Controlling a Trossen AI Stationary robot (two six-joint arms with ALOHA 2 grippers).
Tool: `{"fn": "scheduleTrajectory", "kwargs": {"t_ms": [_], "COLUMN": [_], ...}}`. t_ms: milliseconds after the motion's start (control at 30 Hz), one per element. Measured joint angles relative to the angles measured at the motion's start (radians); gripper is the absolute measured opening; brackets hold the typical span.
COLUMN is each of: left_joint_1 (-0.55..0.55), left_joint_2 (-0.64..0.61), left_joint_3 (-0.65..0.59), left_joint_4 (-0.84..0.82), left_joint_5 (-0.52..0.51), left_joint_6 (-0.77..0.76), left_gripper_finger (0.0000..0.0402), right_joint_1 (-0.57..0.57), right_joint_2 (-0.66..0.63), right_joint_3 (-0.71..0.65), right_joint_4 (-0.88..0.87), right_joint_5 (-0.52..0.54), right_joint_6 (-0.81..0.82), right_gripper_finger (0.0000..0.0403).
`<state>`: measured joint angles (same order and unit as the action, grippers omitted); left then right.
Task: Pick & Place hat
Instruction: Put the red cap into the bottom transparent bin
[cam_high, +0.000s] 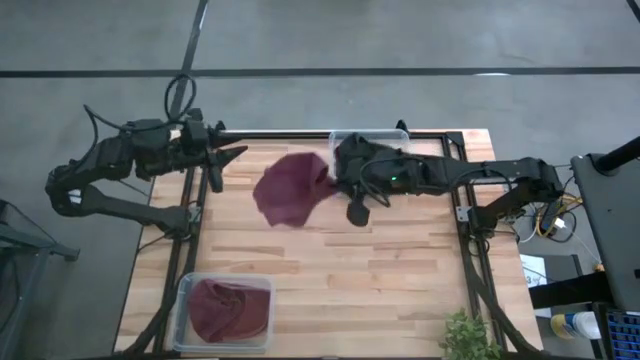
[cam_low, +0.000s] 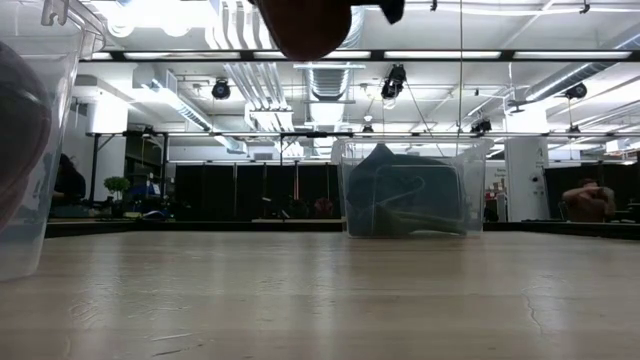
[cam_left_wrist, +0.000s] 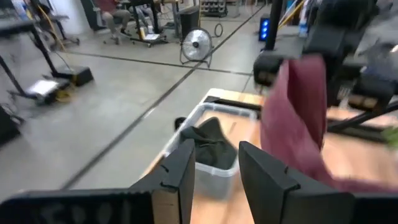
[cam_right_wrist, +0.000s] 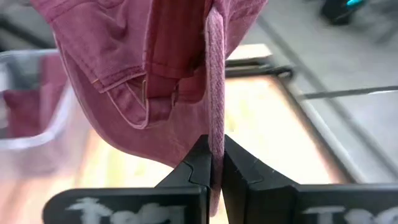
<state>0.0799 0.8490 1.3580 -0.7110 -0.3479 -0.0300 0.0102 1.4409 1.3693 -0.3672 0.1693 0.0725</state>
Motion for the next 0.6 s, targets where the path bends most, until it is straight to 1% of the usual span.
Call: {"fn": "scheduleTrajectory", "kwargs": {"t_ms": [133,300,467,600], "left_joint_1": [0.0,0.0,0.0,0.0], "left_joint_2": [-0.003,0.009,0.038,0.051], "left_joint_3": [0.036,0.069,0.101,0.113], "left_joint_4": [-0.024,-0.041,-0.092,-0.128], "left_joint_5": [0.072,0.173,0.285,0.294], "left_joint_6": [-0.103,-0.185,-0.264,-0.274], "left_gripper_finger": [0.0117,0.0117,0.0117,0.0117], "right_joint_1": [-0.002,-0.002,-0.002,-0.002], "right_joint_2": [0.049,0.103,0.196,0.298], "right_joint_3": [0.0,0.018,0.116,0.239], "right_joint_4": [0.002,-0.004,-0.003,-0.051], "right_joint_5": [-0.146,-0.311,-0.422,-0.487], "right_joint_6": [0.026,0.052,0.054,0.07], "right_gripper_finger": [0.0012,0.0012,0.0012,0.0013]}}
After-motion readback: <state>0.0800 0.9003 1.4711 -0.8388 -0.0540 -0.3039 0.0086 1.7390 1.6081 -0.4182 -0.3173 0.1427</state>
